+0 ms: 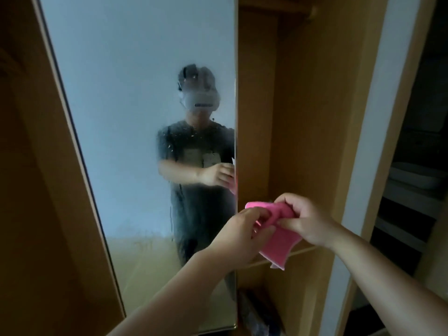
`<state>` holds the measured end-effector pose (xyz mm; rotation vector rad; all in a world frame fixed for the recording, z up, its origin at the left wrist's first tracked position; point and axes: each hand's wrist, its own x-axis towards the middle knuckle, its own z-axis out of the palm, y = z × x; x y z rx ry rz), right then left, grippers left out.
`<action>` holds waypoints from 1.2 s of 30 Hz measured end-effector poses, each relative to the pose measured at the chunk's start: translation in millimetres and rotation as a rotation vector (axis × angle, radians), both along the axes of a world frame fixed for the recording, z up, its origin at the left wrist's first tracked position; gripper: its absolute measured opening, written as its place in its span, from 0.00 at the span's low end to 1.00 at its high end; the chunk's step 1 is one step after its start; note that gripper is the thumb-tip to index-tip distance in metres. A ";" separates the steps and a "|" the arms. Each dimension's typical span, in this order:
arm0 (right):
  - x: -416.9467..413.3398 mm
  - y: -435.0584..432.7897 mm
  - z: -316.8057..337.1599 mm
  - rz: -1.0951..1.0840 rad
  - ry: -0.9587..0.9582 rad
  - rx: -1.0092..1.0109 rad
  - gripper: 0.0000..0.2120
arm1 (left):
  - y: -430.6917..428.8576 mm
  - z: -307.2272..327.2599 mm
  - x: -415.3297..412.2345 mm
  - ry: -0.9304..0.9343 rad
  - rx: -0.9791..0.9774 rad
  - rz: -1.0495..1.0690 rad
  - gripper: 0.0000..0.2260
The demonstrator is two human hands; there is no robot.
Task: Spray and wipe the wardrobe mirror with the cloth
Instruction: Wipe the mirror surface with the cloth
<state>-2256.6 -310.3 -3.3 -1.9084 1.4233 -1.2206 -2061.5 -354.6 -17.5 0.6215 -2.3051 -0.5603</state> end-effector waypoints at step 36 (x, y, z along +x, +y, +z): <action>94.8 -33.0 174.8 -0.282 0.673 -0.849 0.06 | -34.2 183.8 131.2 0.129 -0.330 0.365 0.07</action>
